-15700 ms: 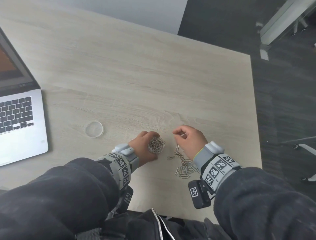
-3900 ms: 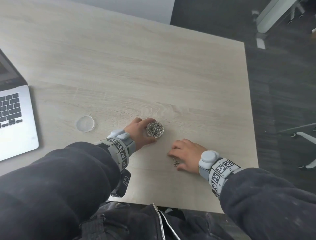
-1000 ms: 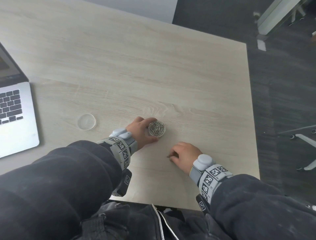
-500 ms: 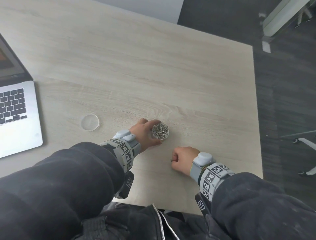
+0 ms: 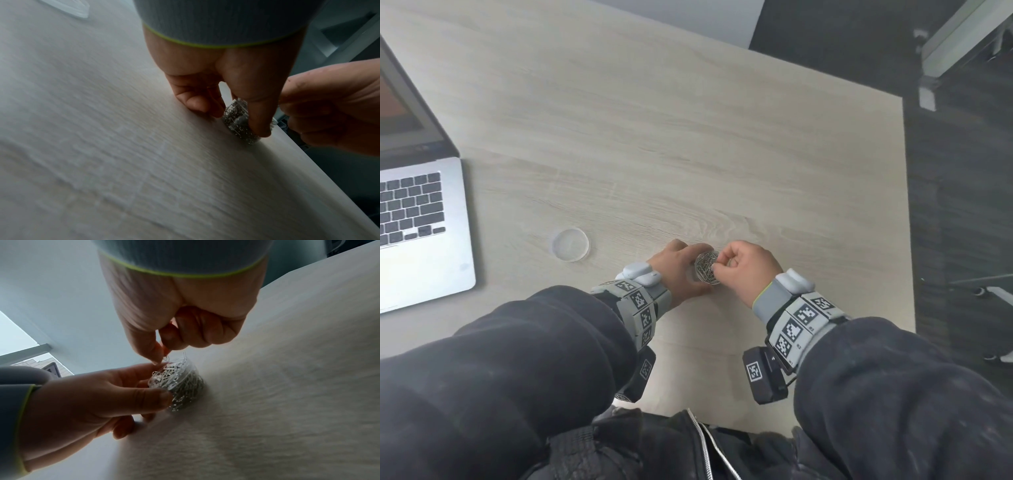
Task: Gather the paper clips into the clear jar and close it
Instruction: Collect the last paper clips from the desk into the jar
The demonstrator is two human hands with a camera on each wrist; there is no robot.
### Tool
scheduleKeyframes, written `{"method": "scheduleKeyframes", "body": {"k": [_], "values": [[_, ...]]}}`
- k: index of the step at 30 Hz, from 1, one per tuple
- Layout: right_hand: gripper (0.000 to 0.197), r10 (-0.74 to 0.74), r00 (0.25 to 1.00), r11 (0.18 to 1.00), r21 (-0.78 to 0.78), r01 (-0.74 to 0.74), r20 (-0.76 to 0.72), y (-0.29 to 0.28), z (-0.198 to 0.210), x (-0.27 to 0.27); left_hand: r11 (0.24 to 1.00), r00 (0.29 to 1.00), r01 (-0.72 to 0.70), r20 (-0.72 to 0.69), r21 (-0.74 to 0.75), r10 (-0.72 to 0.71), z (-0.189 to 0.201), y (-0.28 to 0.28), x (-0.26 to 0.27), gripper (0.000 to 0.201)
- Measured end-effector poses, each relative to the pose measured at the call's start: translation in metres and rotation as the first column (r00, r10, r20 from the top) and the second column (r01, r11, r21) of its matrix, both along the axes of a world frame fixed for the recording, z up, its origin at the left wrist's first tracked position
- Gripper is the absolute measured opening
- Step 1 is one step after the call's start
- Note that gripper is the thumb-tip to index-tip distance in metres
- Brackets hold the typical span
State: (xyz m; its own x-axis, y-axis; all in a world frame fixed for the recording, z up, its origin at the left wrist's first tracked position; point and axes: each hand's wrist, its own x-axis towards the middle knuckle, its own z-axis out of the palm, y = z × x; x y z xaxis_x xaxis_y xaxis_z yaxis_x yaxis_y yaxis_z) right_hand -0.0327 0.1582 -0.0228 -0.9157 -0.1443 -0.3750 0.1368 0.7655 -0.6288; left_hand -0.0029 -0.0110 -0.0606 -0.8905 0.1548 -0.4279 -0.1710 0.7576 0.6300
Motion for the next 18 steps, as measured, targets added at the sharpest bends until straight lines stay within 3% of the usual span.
{"method": "scheduleKeyframes", "body": {"k": [6,11,15,18], "values": [[0.011,-0.036,0.999,0.999,-0.016,0.036,-0.037,0.015,-0.001,0.003,0.998,0.999,-0.034,-0.005,0.051,0.035,-0.003,-0.003,0.002,0.084],[0.008,-0.060,0.997,0.997,-0.048,0.058,-0.052,0.029,0.000,0.010,0.990,0.994,-0.104,-0.012,0.099,0.106,0.003,-0.016,0.008,0.069],[0.007,-0.074,0.995,0.995,-0.078,0.069,-0.073,0.032,0.001,0.012,0.974,0.977,-0.188,-0.124,-0.129,0.173,0.019,-0.056,0.011,0.054],[0.007,-0.072,0.995,0.992,-0.112,0.064,-0.070,0.029,0.002,0.010,0.880,0.955,-0.292,-0.161,-0.375,0.249,0.029,-0.092,0.011,0.058]]}}
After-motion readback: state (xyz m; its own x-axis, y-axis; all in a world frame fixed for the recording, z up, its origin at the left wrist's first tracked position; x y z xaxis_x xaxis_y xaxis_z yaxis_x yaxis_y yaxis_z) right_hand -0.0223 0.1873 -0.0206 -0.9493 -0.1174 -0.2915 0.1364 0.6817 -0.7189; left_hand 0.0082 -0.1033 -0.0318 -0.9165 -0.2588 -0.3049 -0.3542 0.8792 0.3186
